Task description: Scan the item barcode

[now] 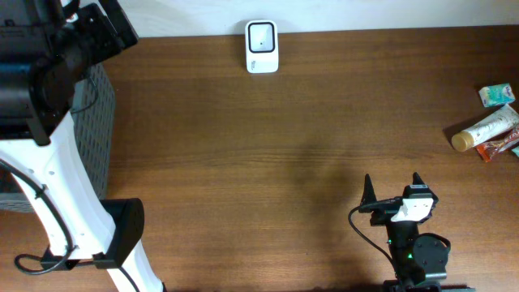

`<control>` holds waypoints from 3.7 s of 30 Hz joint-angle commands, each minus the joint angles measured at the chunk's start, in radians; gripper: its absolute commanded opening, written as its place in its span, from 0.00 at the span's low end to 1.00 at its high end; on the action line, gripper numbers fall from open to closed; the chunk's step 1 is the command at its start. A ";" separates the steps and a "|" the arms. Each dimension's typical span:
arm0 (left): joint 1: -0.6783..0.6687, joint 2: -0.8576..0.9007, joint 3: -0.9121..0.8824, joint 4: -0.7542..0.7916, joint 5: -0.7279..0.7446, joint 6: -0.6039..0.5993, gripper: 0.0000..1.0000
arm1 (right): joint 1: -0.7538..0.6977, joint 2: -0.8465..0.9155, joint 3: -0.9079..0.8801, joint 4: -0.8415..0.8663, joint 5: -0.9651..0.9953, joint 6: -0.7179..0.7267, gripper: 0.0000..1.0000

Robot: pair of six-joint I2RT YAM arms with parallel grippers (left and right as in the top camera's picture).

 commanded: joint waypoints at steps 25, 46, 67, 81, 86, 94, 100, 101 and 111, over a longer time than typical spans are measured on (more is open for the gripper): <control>-0.121 -1.116 -1.865 0.840 -0.063 0.461 0.99 | -0.007 -0.009 -0.007 -0.006 0.002 -0.006 0.99; 0.098 -2.027 -2.976 1.576 0.162 0.466 0.99 | -0.007 -0.009 -0.007 -0.005 0.002 -0.006 0.99; 0.101 -2.026 -3.088 1.604 0.039 0.397 0.99 | -0.007 -0.009 -0.007 -0.005 0.002 -0.006 0.99; 0.101 -2.026 -3.087 1.604 0.079 0.397 0.99 | -0.007 -0.009 -0.007 -0.005 0.002 -0.006 0.99; 0.093 -2.026 -3.087 1.604 0.079 0.397 0.99 | -0.007 -0.009 -0.007 -0.005 0.002 -0.006 0.99; 0.093 -2.026 -3.087 1.604 0.079 0.397 0.99 | -0.007 -0.010 -0.007 -0.005 0.002 -0.006 0.99; 0.093 -2.026 -3.087 1.604 0.079 0.397 0.99 | -0.007 -0.010 -0.007 -0.004 0.027 -0.006 0.99; 0.093 -2.026 -3.087 1.604 0.079 0.397 0.99 | -0.007 -0.010 -0.007 -0.005 0.016 -0.006 0.99; 0.093 -2.026 -3.087 1.604 0.079 0.397 0.99 | -0.007 -0.009 -0.007 -0.004 0.009 -0.006 0.99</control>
